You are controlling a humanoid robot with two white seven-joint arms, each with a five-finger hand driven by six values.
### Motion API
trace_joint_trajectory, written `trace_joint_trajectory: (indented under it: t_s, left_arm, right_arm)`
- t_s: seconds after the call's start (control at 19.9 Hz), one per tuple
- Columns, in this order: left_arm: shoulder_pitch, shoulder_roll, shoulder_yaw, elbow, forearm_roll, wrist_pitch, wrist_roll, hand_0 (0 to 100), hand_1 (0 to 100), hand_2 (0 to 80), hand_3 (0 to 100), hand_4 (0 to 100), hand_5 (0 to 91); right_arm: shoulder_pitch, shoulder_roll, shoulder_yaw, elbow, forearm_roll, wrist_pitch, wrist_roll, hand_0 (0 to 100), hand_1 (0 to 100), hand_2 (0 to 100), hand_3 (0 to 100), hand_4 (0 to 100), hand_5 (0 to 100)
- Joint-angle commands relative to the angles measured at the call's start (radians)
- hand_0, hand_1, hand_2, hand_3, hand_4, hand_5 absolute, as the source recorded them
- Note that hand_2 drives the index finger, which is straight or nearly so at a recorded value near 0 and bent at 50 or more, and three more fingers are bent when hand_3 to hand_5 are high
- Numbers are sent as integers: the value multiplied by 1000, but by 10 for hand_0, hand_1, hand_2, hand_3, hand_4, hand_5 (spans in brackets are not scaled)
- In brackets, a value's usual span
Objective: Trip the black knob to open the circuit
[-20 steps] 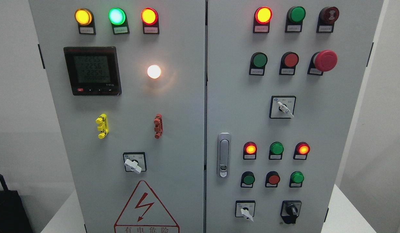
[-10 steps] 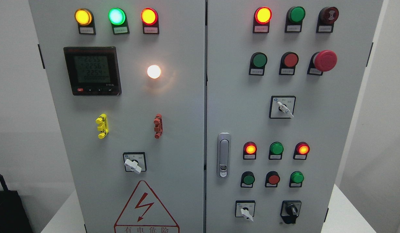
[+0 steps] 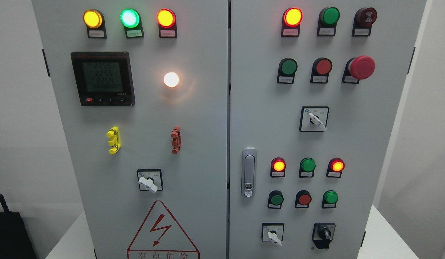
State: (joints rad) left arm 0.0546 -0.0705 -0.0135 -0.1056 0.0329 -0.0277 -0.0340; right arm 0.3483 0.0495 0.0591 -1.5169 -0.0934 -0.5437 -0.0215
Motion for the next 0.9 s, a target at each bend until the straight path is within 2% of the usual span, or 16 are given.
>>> trace_joint_trajectory:
  t_s: [0.0,0.25,0.85]
  left_arm:
    - [-2,-2,1,0,2,-1,0,120,389,0,0,0,0]
    - [-4,-2,1,0,2,-1,0,120,389,0,0,0,0]
    - [-4,-2,1,0,2,-1,0,120,389,0,0,0,0]
  right_arm:
    - [-21,0,-18,-51,0,8,-5,895,813,0,883,924,965]
    - [-61,-3,-44,-109,0,60,-5,923,821,0,892,933,965]
    - [-173,-8,-47,-155,-2,154,-5,952,831,0,904,937,964]
